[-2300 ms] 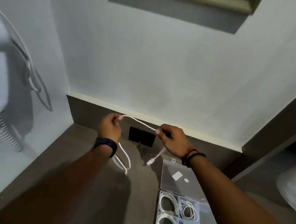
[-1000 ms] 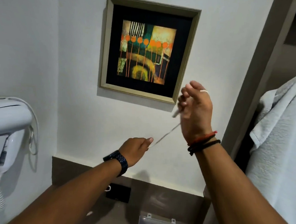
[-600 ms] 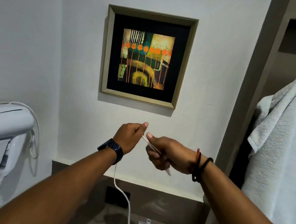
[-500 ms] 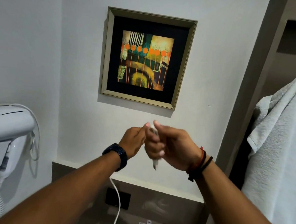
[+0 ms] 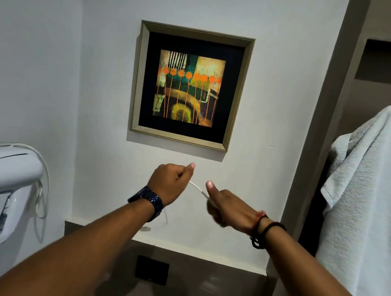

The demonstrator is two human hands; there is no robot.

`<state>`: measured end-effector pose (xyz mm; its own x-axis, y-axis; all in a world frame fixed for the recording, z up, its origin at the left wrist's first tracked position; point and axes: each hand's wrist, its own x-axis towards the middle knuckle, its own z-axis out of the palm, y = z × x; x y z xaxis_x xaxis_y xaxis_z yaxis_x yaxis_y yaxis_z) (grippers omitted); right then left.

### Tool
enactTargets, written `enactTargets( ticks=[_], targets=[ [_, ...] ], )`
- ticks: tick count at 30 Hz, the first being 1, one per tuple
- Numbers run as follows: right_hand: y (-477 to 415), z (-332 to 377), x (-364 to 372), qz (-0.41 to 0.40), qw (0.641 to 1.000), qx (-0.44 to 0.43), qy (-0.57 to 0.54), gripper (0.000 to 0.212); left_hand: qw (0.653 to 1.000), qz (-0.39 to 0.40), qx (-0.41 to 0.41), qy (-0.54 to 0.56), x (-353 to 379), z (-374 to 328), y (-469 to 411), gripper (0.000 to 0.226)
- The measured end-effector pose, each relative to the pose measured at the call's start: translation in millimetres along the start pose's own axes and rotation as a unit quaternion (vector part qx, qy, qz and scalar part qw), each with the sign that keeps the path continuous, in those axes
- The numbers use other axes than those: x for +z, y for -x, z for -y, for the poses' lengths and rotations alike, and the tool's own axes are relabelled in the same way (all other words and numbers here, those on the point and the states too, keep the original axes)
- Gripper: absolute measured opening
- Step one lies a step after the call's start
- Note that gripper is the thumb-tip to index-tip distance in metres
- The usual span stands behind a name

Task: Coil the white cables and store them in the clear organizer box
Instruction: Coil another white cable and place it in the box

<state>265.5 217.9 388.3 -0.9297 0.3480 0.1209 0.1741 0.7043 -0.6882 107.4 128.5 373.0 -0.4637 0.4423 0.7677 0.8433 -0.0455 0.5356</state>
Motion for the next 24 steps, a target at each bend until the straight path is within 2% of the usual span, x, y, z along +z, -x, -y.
enactTargets(
  ticks=[1, 3, 4, 5, 7, 9, 10, 11, 12, 13, 14, 15, 16, 17, 18, 19, 20, 21, 23, 24],
  targets=[
    [3.5, 5.5, 0.3, 0.082, 0.987, -0.024, -0.138, 0.063, 1.000, -0.001, -0.016, 0.024, 0.1, 1.1, -1.6, 0.060],
    [11.8, 24.2, -2.6, 0.201, 0.903, -0.086, -0.370, 0.053, 0.992, 0.025, -0.061, 0.108, 6.2, -0.5, -1.1, 0.054],
    [14.8, 35.1, -4.7, 0.213, 0.863, -0.127, -0.439, 0.045, 0.985, 0.049, -0.083, 0.144, 10.6, -2.8, 1.3, 0.052],
    [16.6, 44.3, -7.4, 0.191, 0.837, -0.173, -0.482, 0.038, 0.977, 0.075, -0.098, 0.174, 15.8, -5.0, 4.5, 0.050],
    [16.6, 57.4, -16.4, 0.053, 0.816, -0.249, -0.519, 0.022, 0.967, 0.112, -0.104, 0.204, 26.1, -6.8, 11.7, 0.058],
    [12.3, 60.6, -28.1, -0.183, 0.822, -0.290, -0.454, 0.011, 0.971, 0.127, -0.101, 0.175, 30.9, -8.8, 18.2, 0.061],
    [7.9, 57.3, -33.5, -0.319, 0.824, -0.294, -0.364, 0.009, 0.974, 0.129, -0.095, 0.158, 31.4, -9.1, 20.2, 0.060],
    [3.0, 50.6, -38.5, -0.443, 0.819, -0.279, -0.235, 0.012, 0.977, 0.127, -0.087, 0.150, 30.9, -9.8, 21.4, 0.058],
    [-0.9, 42.8, -41.3, -0.522, 0.814, -0.242, -0.078, 0.018, 0.979, 0.120, -0.076, 0.144, 29.2, -10.4, 21.4, 0.058],
    [-4.1, 32.4, -41.5, -0.537, 0.816, -0.188, 0.101, 0.027, 0.983, 0.106, -0.063, 0.134, 26.5, -11.4, 19.9, 0.057],
    [-7.3, 18.1, -38.7, -0.491, 0.818, -0.121, 0.274, 0.035, 0.988, 0.085, -0.048, 0.119, 23.1, -11.8, 16.9, 0.057],
    [-8.1, 5.8, -34.0, -0.409, 0.826, -0.061, 0.382, 0.044, 0.992, 0.061, -0.034, 0.102, 18.9, -12.0, 12.0, 0.057],
    [-7.1, -2.7, -29.4, -0.319, 0.861, -0.016, 0.395, 0.052, 0.996, 0.039, -0.023, 0.081, 14.2, -11.2, 6.2, 0.057],
    [-3.6, -6.8, -25.1, -0.227, 0.918, 0.008, 0.325, 0.058, 0.998, 0.021, -0.014, 0.058, 9.3, -10.0, -0.2, 0.058],
    [-0.1, -6.9, -21.2, -0.131, 0.969, 0.018, 0.208, 0.063, 0.999, 0.005, -0.011, 0.037, 5.4, -7.6, -6.3, 0.059],
    [2.9, -5.1, -17.4, -0.049, 0.994, 0.008, 0.094, 0.064, 0.999, -0.008, -0.014, 0.027, 2.4, -4.8, -10.9, 0.059],
    [4.9, -2.0, -13.8, 0.018, 1.000, -0.015, -0.016, 0.063, 0.999, -0.018, -0.023, 0.029, 0.9, -1.3, -14.5, 0.058],
    [7.0, 4.2, -11.5, 0.079, 0.988, -0.041, -0.124, 0.061, 0.998, -0.020, -0.035, 0.043, 0.6, 1.4, -16.0, 0.058],
    [10.9, 23.0, -8.9, 0.173, 0.934, -0.092, -0.299, 0.051, 0.993, 0.005, -0.067, 0.095, 5.8, 2.2, -13.8, 0.057],
    [12.5, 33.9, -8.1, 0.195, 0.906, -0.121, -0.355, 0.047, 0.987, 0.027, -0.087, 0.131, 10.9, 1.0, -11.0, 0.056]
  ],
)
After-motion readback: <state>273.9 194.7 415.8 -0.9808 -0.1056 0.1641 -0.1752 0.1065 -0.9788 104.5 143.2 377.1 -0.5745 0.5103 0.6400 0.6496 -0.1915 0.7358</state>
